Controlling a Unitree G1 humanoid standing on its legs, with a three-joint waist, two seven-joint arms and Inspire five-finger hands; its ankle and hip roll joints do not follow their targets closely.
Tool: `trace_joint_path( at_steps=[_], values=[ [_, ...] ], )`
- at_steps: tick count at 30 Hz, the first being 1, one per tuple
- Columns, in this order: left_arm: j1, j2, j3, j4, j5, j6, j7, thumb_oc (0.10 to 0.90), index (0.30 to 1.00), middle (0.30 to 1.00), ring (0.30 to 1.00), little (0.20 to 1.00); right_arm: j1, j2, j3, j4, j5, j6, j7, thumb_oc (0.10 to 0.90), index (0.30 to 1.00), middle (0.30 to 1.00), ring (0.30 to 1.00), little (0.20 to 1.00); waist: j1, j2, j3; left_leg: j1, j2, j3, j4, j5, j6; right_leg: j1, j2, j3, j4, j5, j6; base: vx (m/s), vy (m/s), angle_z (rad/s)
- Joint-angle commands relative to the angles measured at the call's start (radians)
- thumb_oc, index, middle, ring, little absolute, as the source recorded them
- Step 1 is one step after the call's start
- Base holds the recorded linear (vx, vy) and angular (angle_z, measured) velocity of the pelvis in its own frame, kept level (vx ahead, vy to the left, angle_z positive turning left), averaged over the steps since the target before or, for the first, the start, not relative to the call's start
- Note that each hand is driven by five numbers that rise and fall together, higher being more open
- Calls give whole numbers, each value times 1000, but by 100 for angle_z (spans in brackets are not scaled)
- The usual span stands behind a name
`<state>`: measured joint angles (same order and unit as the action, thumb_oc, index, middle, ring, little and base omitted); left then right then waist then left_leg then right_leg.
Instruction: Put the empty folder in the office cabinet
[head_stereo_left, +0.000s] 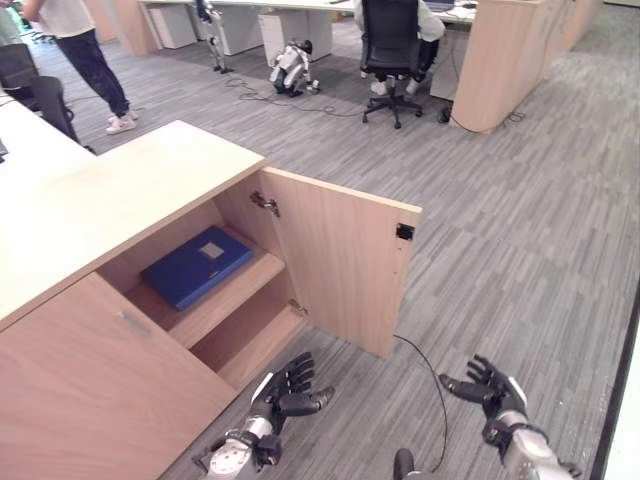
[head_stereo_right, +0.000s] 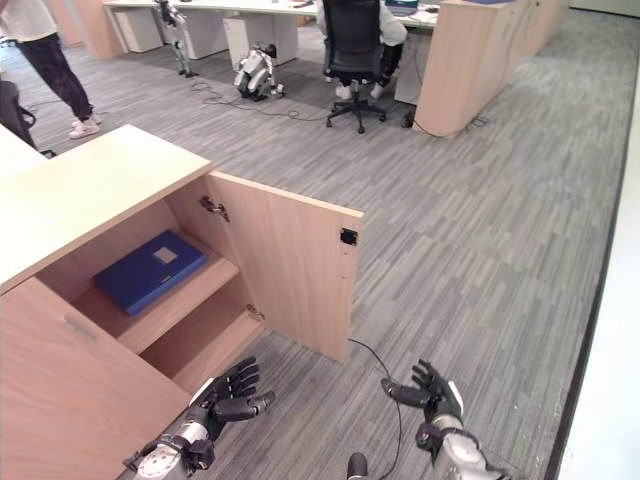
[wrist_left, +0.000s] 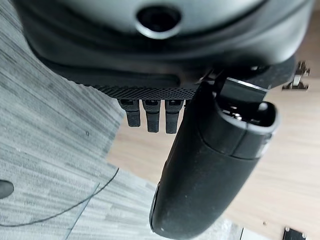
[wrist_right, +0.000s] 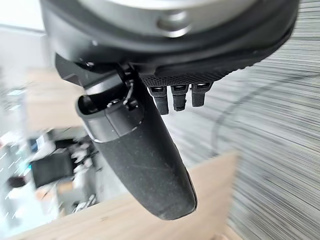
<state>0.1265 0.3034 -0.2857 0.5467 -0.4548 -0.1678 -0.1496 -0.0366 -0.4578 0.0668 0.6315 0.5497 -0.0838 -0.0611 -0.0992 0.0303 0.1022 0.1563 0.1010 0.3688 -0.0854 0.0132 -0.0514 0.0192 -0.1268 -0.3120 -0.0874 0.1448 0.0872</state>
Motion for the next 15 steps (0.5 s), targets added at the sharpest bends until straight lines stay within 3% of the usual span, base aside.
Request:
trace_joint_path(
  at_steps=[1,4,15],
  values=[
    [-97,70,-14,-37,24,-68,-35,800,900,900,900,900,-203,-55,-7,-27,-22,-95,-8,800,900,900,900,900,14,-61,-6,21,8,5,-2,-26,-38,109,-68,-28,33,-121,109,-3,0,8],
    [-101,98,-44,-14,50,-72,-45,800,900,900,900,900,-373,-139,50,3,-42,-100,-17,800,900,900,900,900,55,-79,-4,12,9,-16,-2,-26,-36,114,-68,-48,38,-128,109,2,3,23],
    [-93,99,-52,72,75,-62,-23,800,900,900,900,900,-595,-136,183,54,-68,-85,-17,800,900,900,900,900,111,-98,-7,-21,12,-61,-2,-12,-38,118,-63,-88,41,-140,99,5,-8,17]
  ],
)
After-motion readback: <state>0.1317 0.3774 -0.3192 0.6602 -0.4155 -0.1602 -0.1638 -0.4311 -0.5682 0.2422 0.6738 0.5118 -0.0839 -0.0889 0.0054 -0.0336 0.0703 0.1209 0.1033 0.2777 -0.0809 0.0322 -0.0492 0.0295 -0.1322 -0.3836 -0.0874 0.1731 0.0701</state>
